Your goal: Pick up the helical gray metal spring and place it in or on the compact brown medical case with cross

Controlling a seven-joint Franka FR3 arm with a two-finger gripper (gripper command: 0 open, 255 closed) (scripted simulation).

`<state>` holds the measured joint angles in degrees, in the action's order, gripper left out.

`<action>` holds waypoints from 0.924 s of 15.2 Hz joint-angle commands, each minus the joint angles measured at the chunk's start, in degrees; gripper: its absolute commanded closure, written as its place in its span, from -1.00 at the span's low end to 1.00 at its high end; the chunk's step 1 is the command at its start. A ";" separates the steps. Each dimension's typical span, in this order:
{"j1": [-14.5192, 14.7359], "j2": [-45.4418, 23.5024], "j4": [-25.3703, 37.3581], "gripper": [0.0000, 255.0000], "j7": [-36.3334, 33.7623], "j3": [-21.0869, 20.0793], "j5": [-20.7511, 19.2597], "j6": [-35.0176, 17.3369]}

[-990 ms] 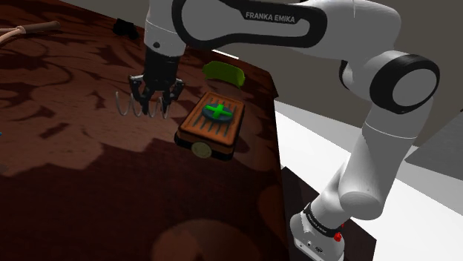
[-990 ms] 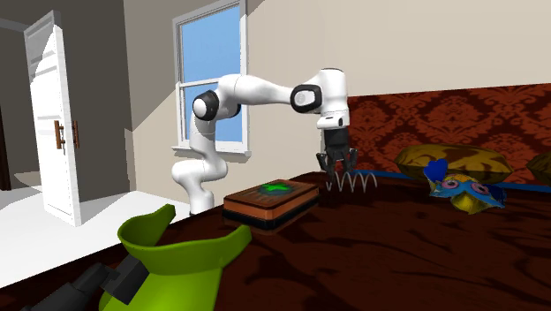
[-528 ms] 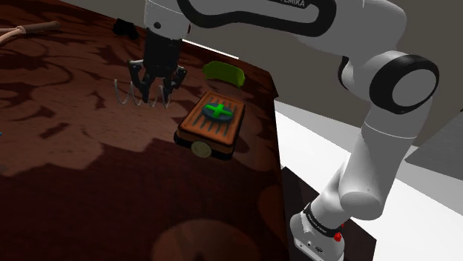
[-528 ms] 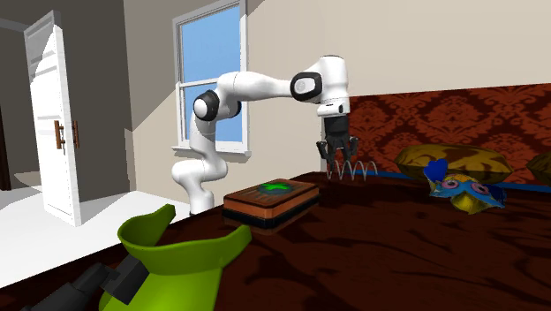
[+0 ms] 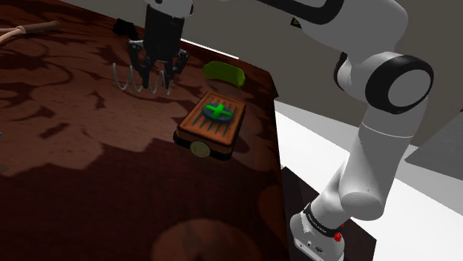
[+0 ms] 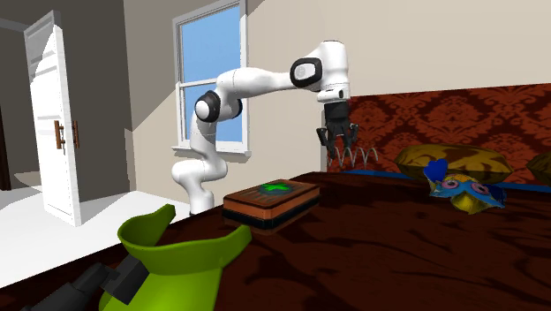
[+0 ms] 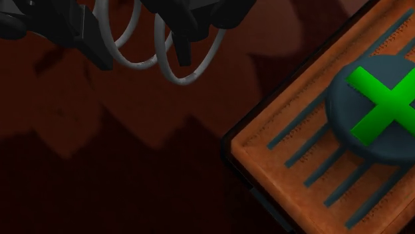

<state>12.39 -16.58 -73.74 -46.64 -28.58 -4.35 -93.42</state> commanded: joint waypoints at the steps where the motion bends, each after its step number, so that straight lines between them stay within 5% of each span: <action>1: 0.43 -0.76 2.51 1.00 -0.22 -0.03 -0.38 1.84; 4: 1.03 -1.74 5.82 1.00 -0.47 -0.07 -0.88 4.23; 9: -6.12 11.38 -10.01 1.00 6.42 1.39 6.01 0.48; 14: -10.12 22.21 -21.24 1.00 14.07 5.02 11.20 -0.39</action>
<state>2.96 3.78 -93.25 -34.12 -24.33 5.98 -93.91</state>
